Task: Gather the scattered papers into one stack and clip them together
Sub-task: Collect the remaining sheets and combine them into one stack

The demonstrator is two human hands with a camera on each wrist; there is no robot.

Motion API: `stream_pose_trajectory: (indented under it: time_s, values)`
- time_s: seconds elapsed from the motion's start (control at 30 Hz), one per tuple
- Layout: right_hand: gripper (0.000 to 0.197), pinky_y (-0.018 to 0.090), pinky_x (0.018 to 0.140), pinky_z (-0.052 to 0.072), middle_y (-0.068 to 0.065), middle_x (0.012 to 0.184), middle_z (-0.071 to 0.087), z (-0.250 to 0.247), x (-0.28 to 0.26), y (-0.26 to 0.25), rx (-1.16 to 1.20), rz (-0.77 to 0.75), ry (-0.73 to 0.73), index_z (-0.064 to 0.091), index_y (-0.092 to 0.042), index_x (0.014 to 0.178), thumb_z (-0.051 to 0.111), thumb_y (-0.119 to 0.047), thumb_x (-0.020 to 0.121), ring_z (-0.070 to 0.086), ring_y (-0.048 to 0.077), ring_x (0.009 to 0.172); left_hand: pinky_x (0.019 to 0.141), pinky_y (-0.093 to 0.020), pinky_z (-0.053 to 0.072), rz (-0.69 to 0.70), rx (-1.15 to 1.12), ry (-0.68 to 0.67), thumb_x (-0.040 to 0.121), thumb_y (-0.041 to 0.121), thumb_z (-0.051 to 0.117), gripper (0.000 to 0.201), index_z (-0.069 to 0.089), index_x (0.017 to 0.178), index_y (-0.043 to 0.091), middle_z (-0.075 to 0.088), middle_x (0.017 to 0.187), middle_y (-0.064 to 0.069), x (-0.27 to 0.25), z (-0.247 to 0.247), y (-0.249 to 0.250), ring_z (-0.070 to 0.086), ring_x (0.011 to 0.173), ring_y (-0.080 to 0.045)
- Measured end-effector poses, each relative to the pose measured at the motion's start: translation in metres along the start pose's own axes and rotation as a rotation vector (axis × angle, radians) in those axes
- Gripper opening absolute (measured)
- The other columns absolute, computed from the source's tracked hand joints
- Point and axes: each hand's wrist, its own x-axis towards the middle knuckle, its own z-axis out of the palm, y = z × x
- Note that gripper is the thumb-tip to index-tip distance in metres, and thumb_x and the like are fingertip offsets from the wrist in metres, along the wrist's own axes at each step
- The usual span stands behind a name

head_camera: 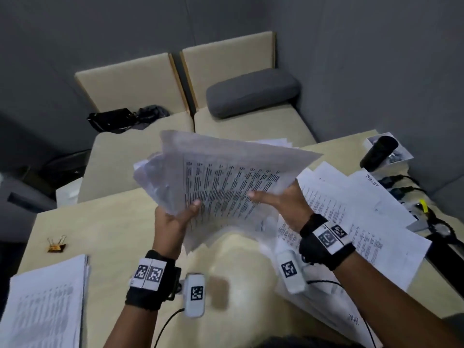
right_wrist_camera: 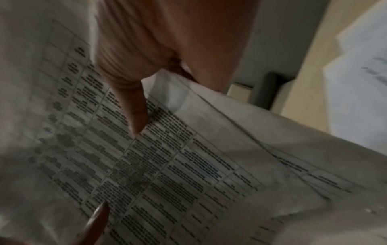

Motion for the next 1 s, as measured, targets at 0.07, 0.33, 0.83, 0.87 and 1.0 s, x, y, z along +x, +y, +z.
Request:
stream_pose_trajectory:
  time_s: [0.07,0.33,0.83,0.87,1.0]
  values:
    - [0.056,0.024,0.09,0.054,-0.005,0.11,0.07,0.007,-0.007,-0.016,0.015,-0.076,-0.07,0.061,-0.022,0.11,0.091,-0.02,0.063,0.067,0.005,0.104,0.083,-0.033,0.058,0.027,-0.022,-0.046,0.081,-0.014,0.062,0.043,0.062,0.118,0.01,0.073,0.107,-0.001,-0.001,-0.002,0.006,0.069,0.101,-0.02]
    - [0.039,0.031,0.08,0.056,0.0,0.093,0.069,0.023,0.0,-0.002,-0.075,-0.211,-0.117,0.066,-0.022,0.094,0.083,0.001,0.068,0.066,0.013,0.09,0.07,-0.02,0.052,0.001,0.102,-0.006,0.073,0.008,0.072,0.029,0.074,0.1,0.017,0.072,0.093,0.001,-0.002,-0.016,-0.01,0.066,0.084,-0.011]
    - [0.022,0.022,0.066,0.055,0.001,0.093,0.068,-0.061,0.032,0.116,-0.479,0.298,0.023,0.065,-0.017,0.093,0.069,-0.002,0.078,0.065,0.017,0.082,0.063,-0.04,0.045,-0.17,0.794,0.02,0.092,0.006,0.056,0.022,0.061,0.074,-0.006,0.065,0.077,-0.031,0.037,0.027,-0.077,0.062,0.071,-0.042]
    - [0.021,0.02,0.065,0.054,0.002,0.097,0.068,-0.085,0.029,0.125,-0.5,0.34,0.117,0.066,-0.017,0.094,0.068,-0.002,0.078,0.065,0.018,0.085,0.06,-0.04,0.041,-0.168,0.853,0.015,0.091,0.006,0.054,0.029,0.054,0.063,-0.002,0.063,0.072,-0.03,0.044,0.026,-0.076,0.059,0.067,-0.042]
    - [0.03,0.034,0.085,0.053,0.013,0.118,0.062,-0.169,0.008,0.152,-0.57,0.48,0.529,0.062,-0.012,0.108,0.062,-0.003,0.079,0.063,0.032,0.103,0.055,-0.034,0.038,-0.205,1.109,-0.157,0.082,0.012,0.052,0.023,0.053,0.06,0.004,0.063,0.067,-0.026,0.071,0.019,-0.092,0.06,0.066,-0.043]
